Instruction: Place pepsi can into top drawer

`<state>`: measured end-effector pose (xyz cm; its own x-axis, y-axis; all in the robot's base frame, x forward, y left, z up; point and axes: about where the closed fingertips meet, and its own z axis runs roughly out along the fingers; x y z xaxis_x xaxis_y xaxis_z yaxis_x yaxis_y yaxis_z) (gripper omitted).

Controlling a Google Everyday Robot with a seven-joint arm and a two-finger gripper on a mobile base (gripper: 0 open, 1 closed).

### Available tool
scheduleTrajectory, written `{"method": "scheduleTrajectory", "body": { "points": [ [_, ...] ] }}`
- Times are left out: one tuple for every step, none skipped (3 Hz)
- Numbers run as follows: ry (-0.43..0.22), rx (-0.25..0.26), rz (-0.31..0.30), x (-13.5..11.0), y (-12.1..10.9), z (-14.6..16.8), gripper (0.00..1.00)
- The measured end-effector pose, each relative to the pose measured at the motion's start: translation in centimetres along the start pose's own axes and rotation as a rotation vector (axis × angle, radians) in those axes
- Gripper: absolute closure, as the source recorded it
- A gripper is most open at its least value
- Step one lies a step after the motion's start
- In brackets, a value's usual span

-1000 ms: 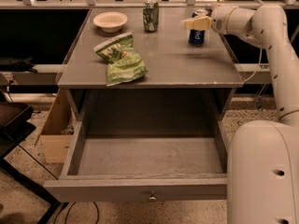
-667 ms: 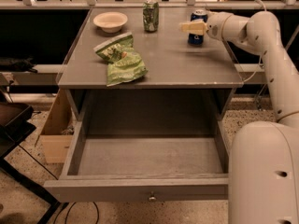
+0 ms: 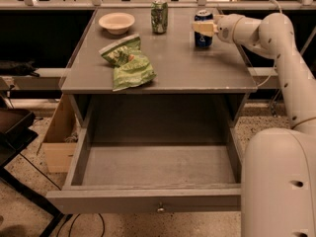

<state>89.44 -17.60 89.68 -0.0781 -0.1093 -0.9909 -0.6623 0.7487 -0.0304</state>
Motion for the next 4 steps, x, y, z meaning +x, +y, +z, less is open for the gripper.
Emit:
{"method": "scheduleTrajectory", "body": {
  "points": [
    [0.0, 0.0, 0.0, 0.0, 0.0, 0.0, 0.96],
    [-0.05, -0.026, 0.006, -2.7, 0.4, -2.4, 1.0],
    [-0.13, -0.051, 0.022, -6.0, 1.4, -7.9, 1.0],
    [-0.249, -0.042, 0.0, -11.9, 5.3, -17.1, 1.0]
  ]
}}
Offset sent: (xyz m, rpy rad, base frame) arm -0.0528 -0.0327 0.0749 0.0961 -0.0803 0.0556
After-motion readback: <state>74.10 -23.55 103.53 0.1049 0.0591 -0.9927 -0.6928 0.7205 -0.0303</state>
